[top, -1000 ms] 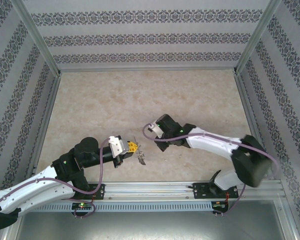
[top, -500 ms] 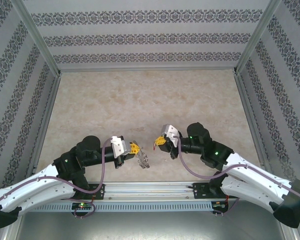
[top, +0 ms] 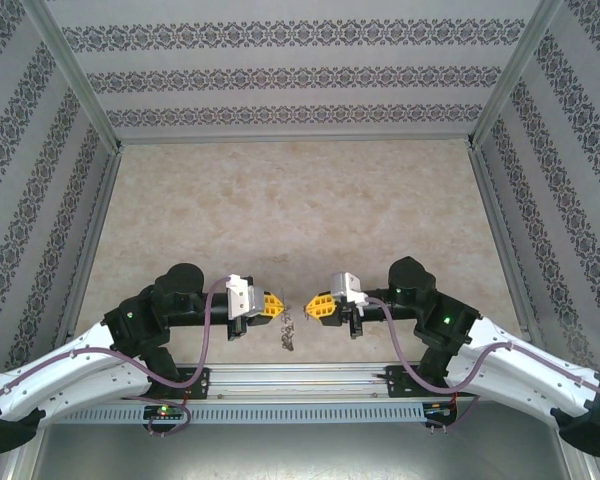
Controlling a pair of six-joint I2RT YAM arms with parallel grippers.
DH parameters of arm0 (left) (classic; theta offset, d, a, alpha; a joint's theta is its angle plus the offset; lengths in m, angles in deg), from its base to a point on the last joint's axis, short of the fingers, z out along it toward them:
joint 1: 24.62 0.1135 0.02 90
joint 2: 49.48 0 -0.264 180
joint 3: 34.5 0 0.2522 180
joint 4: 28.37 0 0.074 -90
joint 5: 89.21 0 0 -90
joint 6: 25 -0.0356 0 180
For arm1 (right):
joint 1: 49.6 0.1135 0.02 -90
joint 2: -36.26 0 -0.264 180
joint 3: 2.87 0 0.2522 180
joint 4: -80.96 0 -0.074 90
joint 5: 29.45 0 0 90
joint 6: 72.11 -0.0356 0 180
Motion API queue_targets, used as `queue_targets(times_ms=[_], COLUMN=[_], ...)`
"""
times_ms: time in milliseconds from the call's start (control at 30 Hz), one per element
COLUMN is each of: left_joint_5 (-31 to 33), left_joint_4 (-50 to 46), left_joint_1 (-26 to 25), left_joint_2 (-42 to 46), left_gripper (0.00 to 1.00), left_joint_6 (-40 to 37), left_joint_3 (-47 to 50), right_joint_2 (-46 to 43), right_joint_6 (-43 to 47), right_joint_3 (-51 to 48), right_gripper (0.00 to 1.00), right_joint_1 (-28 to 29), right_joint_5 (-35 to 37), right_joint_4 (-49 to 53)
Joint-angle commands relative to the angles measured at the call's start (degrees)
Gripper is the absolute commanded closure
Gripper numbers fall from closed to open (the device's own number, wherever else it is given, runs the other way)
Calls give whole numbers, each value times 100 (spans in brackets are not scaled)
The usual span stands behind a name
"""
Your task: Put the keys on the keyring
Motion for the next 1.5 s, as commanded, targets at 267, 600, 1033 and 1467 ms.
queue_targets(times_ms=[267, 600, 1033, 1467], left_joint_5=[-313, -305, -181, -177], left_joint_4=[116, 103, 69, 64], left_joint_1=[-12, -15, -14, -15], left_joint_2=[73, 73, 104, 135], left_gripper=[100, 100, 100, 100], left_joint_6=[-90, -107, -107, -116], left_joint_3=[-90, -79, -99, -89], right_joint_2=[337, 481, 386, 380], right_joint_6=[332, 425, 440, 433], right_joint_3=[216, 293, 251, 243], right_gripper=[100, 100, 100, 100], right_joint_1=[549, 682, 779, 821], right_joint_5=[576, 999, 1010, 1037], right_joint_4=[-594, -657, -695, -721])
